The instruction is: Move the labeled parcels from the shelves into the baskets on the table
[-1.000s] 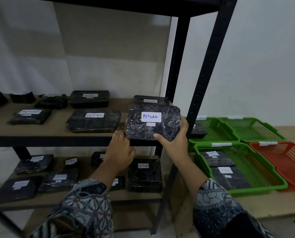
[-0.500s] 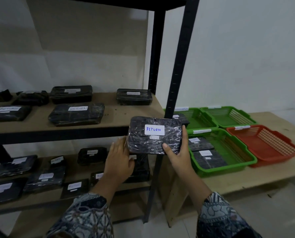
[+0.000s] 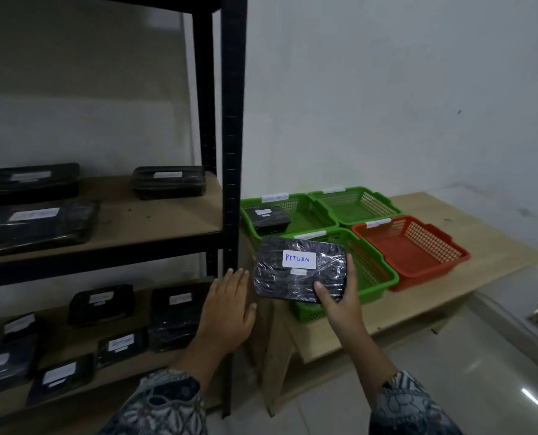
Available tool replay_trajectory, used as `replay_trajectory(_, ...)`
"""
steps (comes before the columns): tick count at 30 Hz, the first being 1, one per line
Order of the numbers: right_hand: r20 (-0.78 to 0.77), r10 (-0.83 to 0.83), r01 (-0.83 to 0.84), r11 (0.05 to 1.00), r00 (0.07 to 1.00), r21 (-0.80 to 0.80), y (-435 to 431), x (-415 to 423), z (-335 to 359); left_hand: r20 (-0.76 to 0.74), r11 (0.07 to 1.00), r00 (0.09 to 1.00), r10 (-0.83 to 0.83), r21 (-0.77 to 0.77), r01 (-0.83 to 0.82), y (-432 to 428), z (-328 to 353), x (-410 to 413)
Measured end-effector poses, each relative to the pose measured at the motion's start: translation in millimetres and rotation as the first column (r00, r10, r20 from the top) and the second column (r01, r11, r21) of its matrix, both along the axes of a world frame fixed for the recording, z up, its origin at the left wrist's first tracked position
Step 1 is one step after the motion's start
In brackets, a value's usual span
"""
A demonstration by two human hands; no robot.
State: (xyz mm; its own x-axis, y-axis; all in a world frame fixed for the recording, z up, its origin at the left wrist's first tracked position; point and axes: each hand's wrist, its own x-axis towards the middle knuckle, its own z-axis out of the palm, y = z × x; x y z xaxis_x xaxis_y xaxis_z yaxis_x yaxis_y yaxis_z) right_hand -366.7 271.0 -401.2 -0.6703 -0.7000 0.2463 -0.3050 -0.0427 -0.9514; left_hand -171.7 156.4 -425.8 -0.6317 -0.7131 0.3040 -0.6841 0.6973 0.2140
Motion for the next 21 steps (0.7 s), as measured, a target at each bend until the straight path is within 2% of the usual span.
replay_trajectory(1,0.007,-0.012,0.012,1.0,1.0,0.008,4.0,-32.4,1.7,-0.013,1.0,1.0,-0.013,0.004,0.013,1.1,0.3,-36.9)
replay_trajectory(5,-0.012,0.007,-0.007,0.999,1.0,0.05,4.7,-47.9,-1.5,0.022,0.999,1.0,-0.018,0.044,0.017,-0.3,-4.4,-54.3)
replay_trajectory(10,-0.01,0.044,-0.043,0.996,0.999,0.084,-16.9,-123.2,-7.2,-0.003,0.997,1.0,-0.002,0.078,0.002,-17.2,-9.7,-125.2)
replay_trajectory(15,0.006,0.096,-0.097,0.989,0.995,0.11,-54.3,-176.1,-15.7,-0.057,0.992,0.995,0.081,0.106,-0.074,-41.4,-14.5,-171.0)
replay_trajectory(21,0.055,0.164,-0.171,0.971,0.985,0.166,-115.9,-210.2,-21.0,-0.034,0.969,0.981,0.193,0.162,-0.185,-82.0,-30.1,-193.1)
